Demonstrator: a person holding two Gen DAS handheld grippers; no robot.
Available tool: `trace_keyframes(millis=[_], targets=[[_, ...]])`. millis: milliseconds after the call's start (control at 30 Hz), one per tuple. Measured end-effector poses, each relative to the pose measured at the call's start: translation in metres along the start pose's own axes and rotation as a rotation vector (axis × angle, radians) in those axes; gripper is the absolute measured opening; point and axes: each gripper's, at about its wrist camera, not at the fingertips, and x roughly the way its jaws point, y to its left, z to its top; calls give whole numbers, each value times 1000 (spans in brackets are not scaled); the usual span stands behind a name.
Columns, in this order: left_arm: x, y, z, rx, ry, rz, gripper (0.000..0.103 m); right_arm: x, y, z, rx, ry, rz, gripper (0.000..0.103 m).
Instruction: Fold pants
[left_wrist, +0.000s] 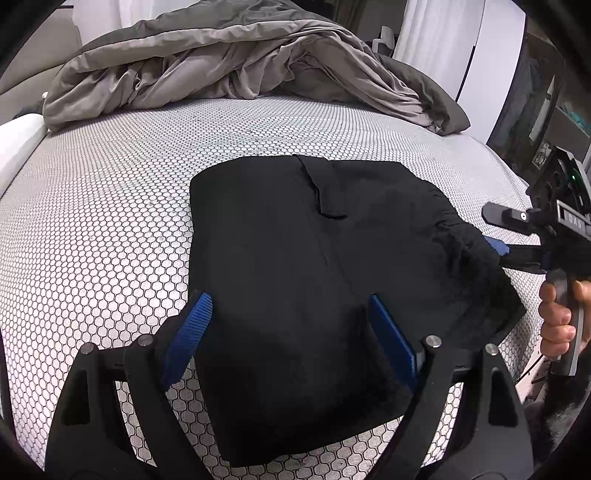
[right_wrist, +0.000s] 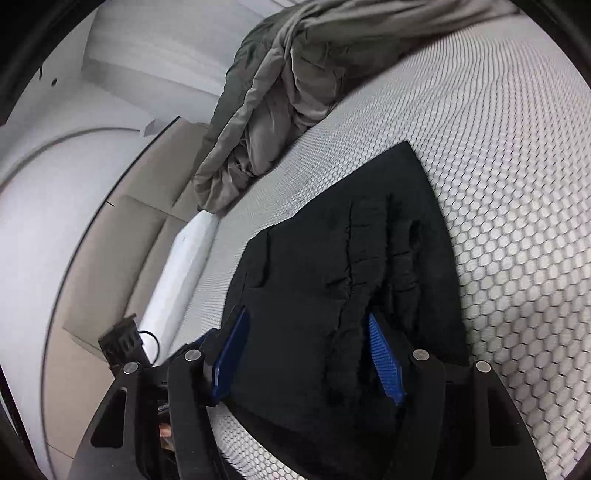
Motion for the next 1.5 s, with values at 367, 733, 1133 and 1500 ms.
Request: trace_keyframes(millis=[367, 733, 1133, 1500], targets=[[-15, 8, 6, -51, -51, -25, 85, -6, 37, -15, -229, 0, -202, 6], [2, -5, 2, 32, 13, 35, 85, -35, 3, -25, -167, -13, -283, 36], [-3, -3, 1, 26, 13, 17, 85, -31, 3, -15, -107, -26, -116, 52], [-3, -7, 1, 19, 17, 23, 85, 6, 1, -24, -138, 105, -159, 48]])
